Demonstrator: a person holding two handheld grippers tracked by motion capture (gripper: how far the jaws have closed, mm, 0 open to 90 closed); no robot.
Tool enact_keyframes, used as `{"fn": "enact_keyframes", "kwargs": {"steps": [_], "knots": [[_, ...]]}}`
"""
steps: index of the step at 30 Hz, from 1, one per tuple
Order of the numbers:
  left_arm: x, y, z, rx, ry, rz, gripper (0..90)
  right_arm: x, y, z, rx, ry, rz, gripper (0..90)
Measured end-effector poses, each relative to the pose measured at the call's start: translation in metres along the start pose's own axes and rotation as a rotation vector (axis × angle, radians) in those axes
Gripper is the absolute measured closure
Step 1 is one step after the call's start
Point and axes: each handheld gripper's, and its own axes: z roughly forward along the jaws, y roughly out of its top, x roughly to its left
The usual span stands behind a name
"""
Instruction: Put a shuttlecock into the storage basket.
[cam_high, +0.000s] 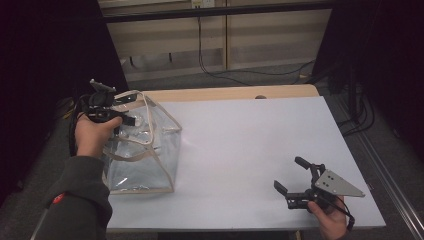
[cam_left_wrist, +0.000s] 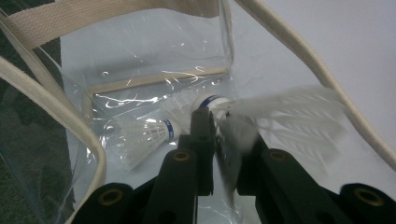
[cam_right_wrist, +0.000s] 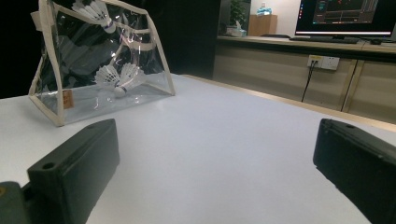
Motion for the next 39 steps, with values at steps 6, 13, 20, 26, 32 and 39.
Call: {"fn": "enact_keyframes", "kwargs": {"steps": [6, 13, 20, 26, 32, 39], "knots": [[0.0, 0.0, -0.002, -0.002, 0.007, 0.004, 79.1, 0.0, 0.0, 0.0, -0.001, -0.001, 0.002, 0.4], [-0.003, 0.002, -0.007, -0.015, -0.013, 0.007, 73.3, 0.0, 0.0, 0.0, 0.002, -0.001, 0.001, 0.4], [-0.013, 0.007, -0.015, -0.025, -0.057, 0.037, 65.3, 0.0, 0.0, 0.0, -0.001, -0.002, 0.001, 0.4], [-0.022, 0.011, -0.025, -0.041, -0.094, 0.061, 59.2, 0.0, 0.001, 0.0, -0.002, -0.001, 0.001, 0.4], [-0.032, 0.012, -0.03, -0.042, -0.136, 0.089, 48.9, 0.0, 0.001, 0.0, 0.0, -0.001, 0.0, 0.4], [-0.045, 0.012, -0.033, -0.038, -0.183, 0.132, 41.7, 0.0, 0.001, 0.0, 0.001, 0.0, 0.0, 0.4]]}}
